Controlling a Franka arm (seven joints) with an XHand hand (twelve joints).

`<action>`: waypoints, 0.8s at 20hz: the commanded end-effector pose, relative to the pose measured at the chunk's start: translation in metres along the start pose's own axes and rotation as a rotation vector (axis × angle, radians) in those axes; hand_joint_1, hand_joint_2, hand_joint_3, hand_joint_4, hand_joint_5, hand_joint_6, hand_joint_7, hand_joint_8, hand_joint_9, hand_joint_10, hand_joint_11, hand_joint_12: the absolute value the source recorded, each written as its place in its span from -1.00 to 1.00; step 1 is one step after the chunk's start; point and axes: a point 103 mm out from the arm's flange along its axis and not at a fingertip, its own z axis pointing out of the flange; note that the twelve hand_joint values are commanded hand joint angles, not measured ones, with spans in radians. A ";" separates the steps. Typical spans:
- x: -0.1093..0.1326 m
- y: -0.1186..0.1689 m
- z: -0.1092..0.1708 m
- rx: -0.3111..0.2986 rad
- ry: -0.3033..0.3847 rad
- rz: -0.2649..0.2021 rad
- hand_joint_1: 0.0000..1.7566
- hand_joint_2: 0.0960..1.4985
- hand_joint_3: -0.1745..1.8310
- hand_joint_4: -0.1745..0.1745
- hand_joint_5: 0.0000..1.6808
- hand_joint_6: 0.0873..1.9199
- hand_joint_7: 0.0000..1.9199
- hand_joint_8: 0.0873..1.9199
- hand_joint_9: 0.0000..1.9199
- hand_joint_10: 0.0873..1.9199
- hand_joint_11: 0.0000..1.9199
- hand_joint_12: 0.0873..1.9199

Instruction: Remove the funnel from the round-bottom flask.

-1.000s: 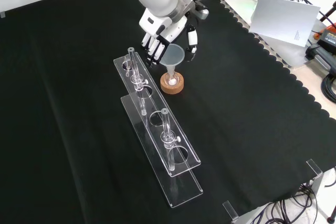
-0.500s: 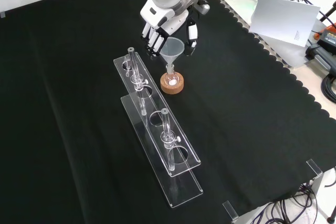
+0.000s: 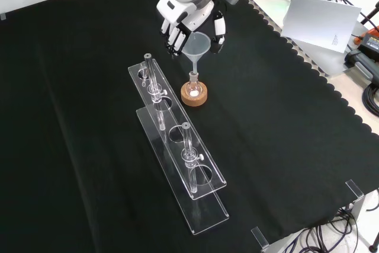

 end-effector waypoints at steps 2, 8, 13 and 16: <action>0.006 -0.029 -0.029 -0.063 -0.026 0.040 -0.11 -0.13 -0.31 0.13 -0.29 -0.49 -0.50 -0.44 -0.12 -0.63 -0.45 0.28; 0.012 -0.039 -0.057 -0.097 -0.055 0.059 -0.11 -0.13 -0.31 0.13 -0.29 -0.48 -0.50 -0.43 -0.13 -0.63 -0.46 0.28; 0.001 -0.035 -0.077 -0.118 -0.037 0.067 -0.11 -0.13 -0.31 0.13 -0.30 -0.47 -0.50 -0.43 -0.13 -0.62 -0.46 0.28; -0.008 -0.031 -0.087 -0.127 -0.038 0.078 -0.11 -0.13 -0.31 0.13 -0.30 -0.47 -0.51 -0.43 -0.13 -0.62 -0.45 0.28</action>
